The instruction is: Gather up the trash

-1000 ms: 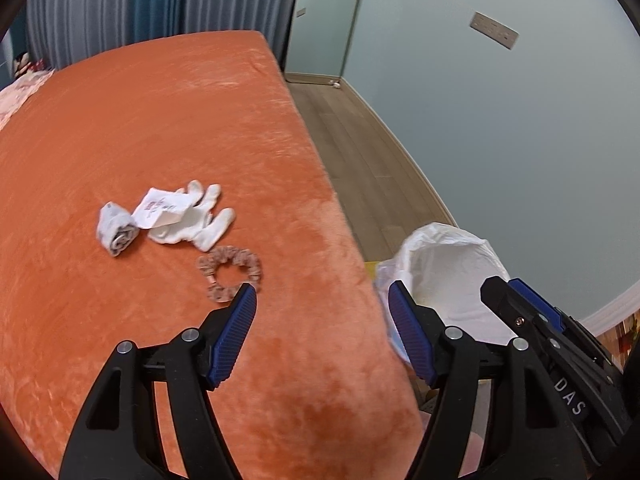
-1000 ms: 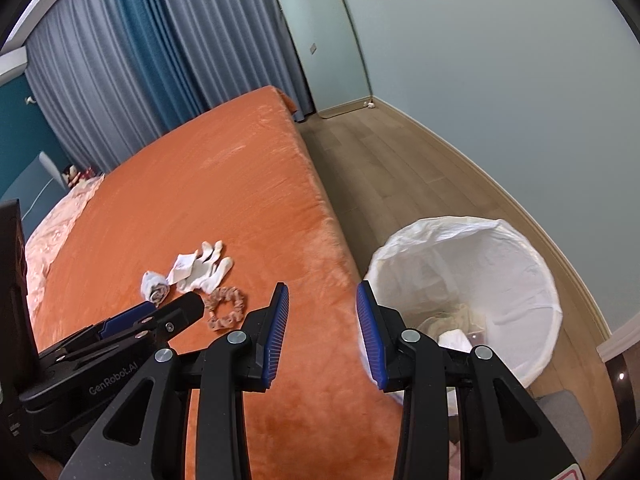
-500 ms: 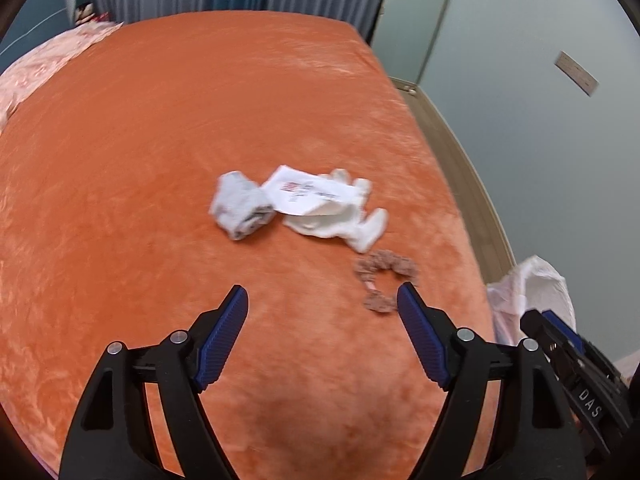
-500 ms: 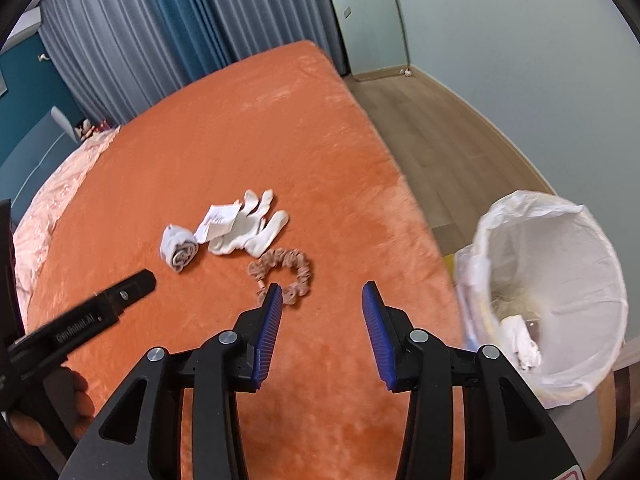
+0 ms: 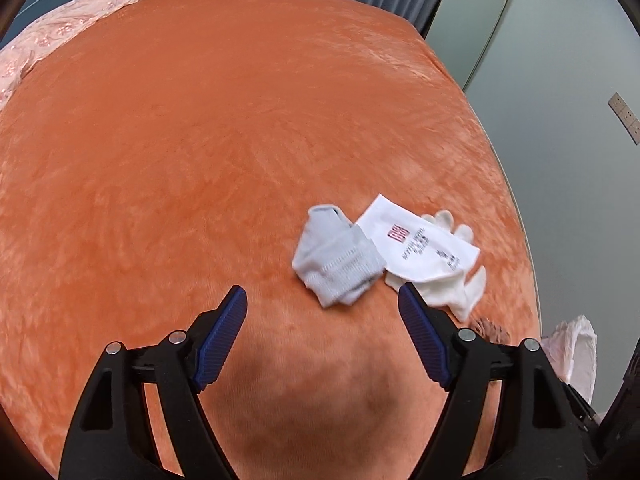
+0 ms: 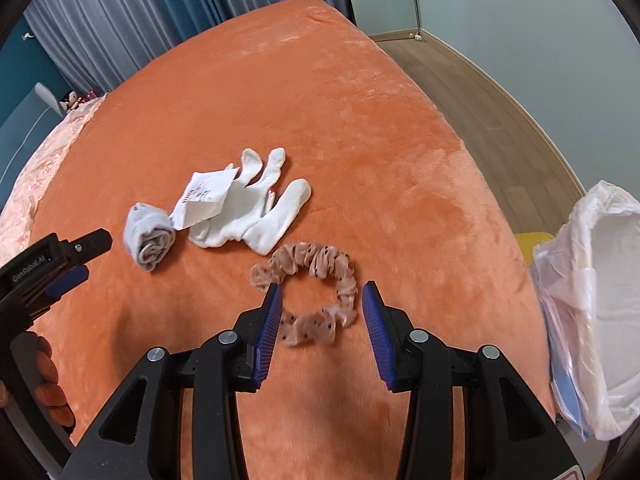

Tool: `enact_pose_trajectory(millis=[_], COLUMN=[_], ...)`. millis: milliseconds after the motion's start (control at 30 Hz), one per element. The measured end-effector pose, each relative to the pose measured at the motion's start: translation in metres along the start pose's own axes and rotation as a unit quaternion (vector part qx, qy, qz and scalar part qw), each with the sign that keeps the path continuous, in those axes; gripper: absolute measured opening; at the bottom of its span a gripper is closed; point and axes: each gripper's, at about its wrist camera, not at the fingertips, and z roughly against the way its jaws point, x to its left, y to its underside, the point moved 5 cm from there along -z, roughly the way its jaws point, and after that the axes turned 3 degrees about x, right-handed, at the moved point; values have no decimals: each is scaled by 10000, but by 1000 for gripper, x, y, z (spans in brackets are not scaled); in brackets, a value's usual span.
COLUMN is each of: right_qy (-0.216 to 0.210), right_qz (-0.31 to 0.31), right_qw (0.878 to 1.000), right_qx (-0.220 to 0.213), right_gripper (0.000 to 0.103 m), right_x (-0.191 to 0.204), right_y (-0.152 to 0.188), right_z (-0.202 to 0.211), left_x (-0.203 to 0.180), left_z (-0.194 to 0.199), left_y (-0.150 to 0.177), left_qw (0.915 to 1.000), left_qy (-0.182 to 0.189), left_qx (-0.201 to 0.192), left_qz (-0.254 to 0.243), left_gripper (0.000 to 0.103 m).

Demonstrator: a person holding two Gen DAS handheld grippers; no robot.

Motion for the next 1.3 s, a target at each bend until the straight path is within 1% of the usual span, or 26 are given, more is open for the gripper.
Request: enact_pose_trajectory(millis=[133,267,333,400,433,467,500,533,567,633,667,767,967,1133,1300], right_qy=[93,112,173,295,346,384,404,408,383,302,246,114,-92,-193,-216], right_qz=[-80,-89,-9,174,233,265,283,278,247,198,173,111,7,-52,-149], right_qw=[9999,9996,9996,9993,9991,9989,9988,9988,9989,9993,9995,9998,9999,9998,9991], right_qx=[97,233,212,137,105,84,66,55,52,97,117,148,81,-96,-335], right_gripper=[41,41,42,42,40,38,36,30,20,11,10,10,10,10,10], right_x=[-4,-2,0,4,5,6,6,6,5,3,3,3,2,-4,-25], right_y=[-9,-7,-5,-4,-4,-4,-3,-3,-2,1,3,12,32,41,44], right_z=[-22,-42,-48,-50,-50,-50,-49,-49,-48,-45,-42,-33,-4,30,66], left_x=[1,0,-2,-5,-7,-9,-12,-14,-15,-17,-17,-18,-29,-60,-102], left_z=[-23,-44,-53,-60,-61,-62,-64,-64,-64,-59,-57,-45,-11,19,48], left_y=[-13,-20,-21,-21,-20,-18,-16,-14,-13,-8,-6,3,26,48,68], left_qw=[10000,9998,9996,9994,9993,9990,9987,9986,9987,9991,9991,9991,9990,9981,9960], left_qy=[24,56,96,158,193,243,300,331,308,264,252,290,373,513,690], left_qx=[83,187,248,295,320,349,380,386,352,276,269,274,194,137,38], left_qz=[49,40,11,-47,-75,-101,-131,-161,-177,-208,-203,-130,-120,-303,-563], left_gripper=[74,74,74,69,65,58,53,48,45,39,36,33,33,33,33])
